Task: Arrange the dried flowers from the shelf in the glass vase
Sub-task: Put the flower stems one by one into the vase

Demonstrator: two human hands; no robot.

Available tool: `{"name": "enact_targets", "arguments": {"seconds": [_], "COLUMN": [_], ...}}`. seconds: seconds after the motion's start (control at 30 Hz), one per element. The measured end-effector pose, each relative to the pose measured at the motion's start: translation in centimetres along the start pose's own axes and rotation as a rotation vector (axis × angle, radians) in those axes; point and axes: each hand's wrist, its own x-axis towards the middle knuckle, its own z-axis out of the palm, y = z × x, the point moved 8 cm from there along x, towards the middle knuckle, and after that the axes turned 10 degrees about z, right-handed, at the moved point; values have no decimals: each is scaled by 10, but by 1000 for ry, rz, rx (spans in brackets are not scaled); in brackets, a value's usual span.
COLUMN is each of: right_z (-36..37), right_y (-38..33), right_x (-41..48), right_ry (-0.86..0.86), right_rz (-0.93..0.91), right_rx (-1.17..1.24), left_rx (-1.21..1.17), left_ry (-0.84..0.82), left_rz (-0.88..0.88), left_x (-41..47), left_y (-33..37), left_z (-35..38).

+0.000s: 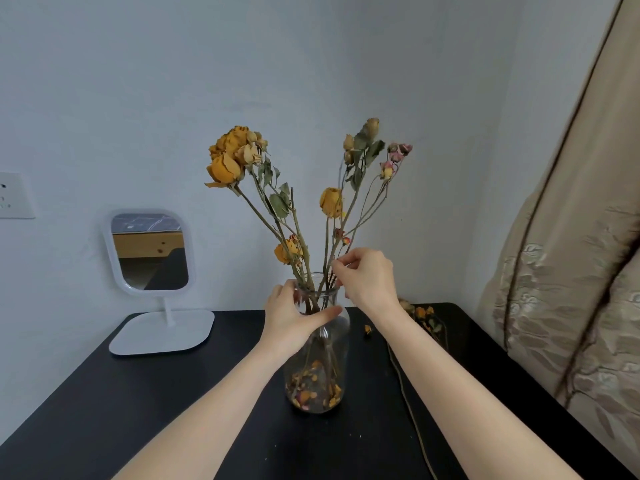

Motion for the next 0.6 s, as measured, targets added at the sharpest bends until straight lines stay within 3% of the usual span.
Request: {"name": "enact_targets", "arguments": {"seconds": [0.4,0.6], "right_z": [-4,-1], "right_y": [6,-1], "right_x": [-1,-6], "right_ry": [34,39], "right_rz": [-57,-101], "right_rx": [16,-98], "left_rx": [-77,-152], "left_ry": [-97,-152], "left_rz": [18,-38], "left_x": [3,3], "left_y": [1,2], "left_z": [-3,-3]}}
